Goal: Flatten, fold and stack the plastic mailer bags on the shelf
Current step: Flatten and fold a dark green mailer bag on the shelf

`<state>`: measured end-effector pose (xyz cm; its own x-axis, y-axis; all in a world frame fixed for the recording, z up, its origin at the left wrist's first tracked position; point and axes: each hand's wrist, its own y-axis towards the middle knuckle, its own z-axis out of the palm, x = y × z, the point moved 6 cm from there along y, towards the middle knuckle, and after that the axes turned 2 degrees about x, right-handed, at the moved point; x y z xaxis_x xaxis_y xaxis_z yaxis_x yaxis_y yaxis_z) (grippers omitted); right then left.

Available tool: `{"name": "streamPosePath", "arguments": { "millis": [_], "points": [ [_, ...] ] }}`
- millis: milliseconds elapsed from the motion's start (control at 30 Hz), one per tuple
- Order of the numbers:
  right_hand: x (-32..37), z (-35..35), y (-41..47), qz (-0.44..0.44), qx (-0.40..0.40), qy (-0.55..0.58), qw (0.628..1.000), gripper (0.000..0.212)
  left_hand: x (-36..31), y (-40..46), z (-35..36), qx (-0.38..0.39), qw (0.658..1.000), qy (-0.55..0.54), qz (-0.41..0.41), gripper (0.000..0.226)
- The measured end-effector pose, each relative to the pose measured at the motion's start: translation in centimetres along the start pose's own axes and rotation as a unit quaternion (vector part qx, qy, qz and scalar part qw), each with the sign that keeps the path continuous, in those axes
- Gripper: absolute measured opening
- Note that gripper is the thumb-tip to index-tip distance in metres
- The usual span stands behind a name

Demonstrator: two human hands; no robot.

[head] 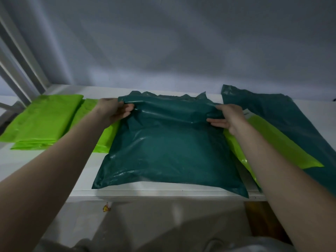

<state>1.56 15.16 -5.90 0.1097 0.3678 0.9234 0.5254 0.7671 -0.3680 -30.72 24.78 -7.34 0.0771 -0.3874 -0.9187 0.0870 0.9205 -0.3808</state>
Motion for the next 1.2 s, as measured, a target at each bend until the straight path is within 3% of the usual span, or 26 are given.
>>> {"name": "streamPosePath", "arguments": {
  "millis": [167, 233, 300, 400, 500, 600, 700, 833, 1000, 1200],
  "points": [
    [-0.5, -0.5, 0.0, -0.027, -0.012, 0.062, 0.998, 0.015, 0.7, -0.3, 1.1, 0.052, 0.982, -0.175, -0.039, 0.013],
    [-0.5, -0.6, 0.3, -0.04, -0.003, 0.101, 0.994, 0.012, 0.8, -0.1, 1.1, 0.058, 0.974, -0.215, -0.043, 0.035],
    [-0.4, -0.6, 0.3, -0.04, 0.01, 0.138, 0.99, 0.022, 0.7, 0.1, 1.1, 0.057, 0.977, -0.2, -0.04, 0.057],
    [0.0, -0.7, 0.3, -0.039, 0.017, 0.183, 0.982, 0.034, 0.6, 0.2, 1.3, 0.062, 0.983, -0.172, -0.036, 0.062],
    [-0.2, -0.5, 0.1, -0.031, 0.043, 0.225, 0.973, 0.014, 0.6, 0.0, 1.3, 0.048, 0.991, -0.127, -0.016, 0.055],
    [-0.4, -0.5, 0.2, -0.032, 0.044, 0.221, 0.974, 0.017, 0.2, -0.1, 1.1, 0.026, 0.997, -0.066, 0.033, 0.038],
    [-0.4, -0.8, 0.1, -0.037, 0.032, 0.194, 0.98, 0.005, -0.3, -0.4, 0.7, 0.011, 0.998, 0.004, 0.068, 0.028],
    [-0.2, -1.9, -0.1, -0.062, -0.021, 0.099, 0.993, 0.012, -1.2, -0.8, 0.1, -0.019, 0.989, 0.104, 0.103, 0.029],
    [0.8, -3.0, -0.5, -0.1, -0.037, 0.051, 0.993, 0.013, -2.3, -1.5, 0.0, 0.032, 0.993, 0.027, 0.114, 0.024],
    [1.6, -2.8, -2.0, -0.072, 0.014, 0.17, 0.983, 0.021, -2.3, -2.6, 0.1, 0.126, 0.985, -0.093, 0.076, 0.02]
  ]
}}
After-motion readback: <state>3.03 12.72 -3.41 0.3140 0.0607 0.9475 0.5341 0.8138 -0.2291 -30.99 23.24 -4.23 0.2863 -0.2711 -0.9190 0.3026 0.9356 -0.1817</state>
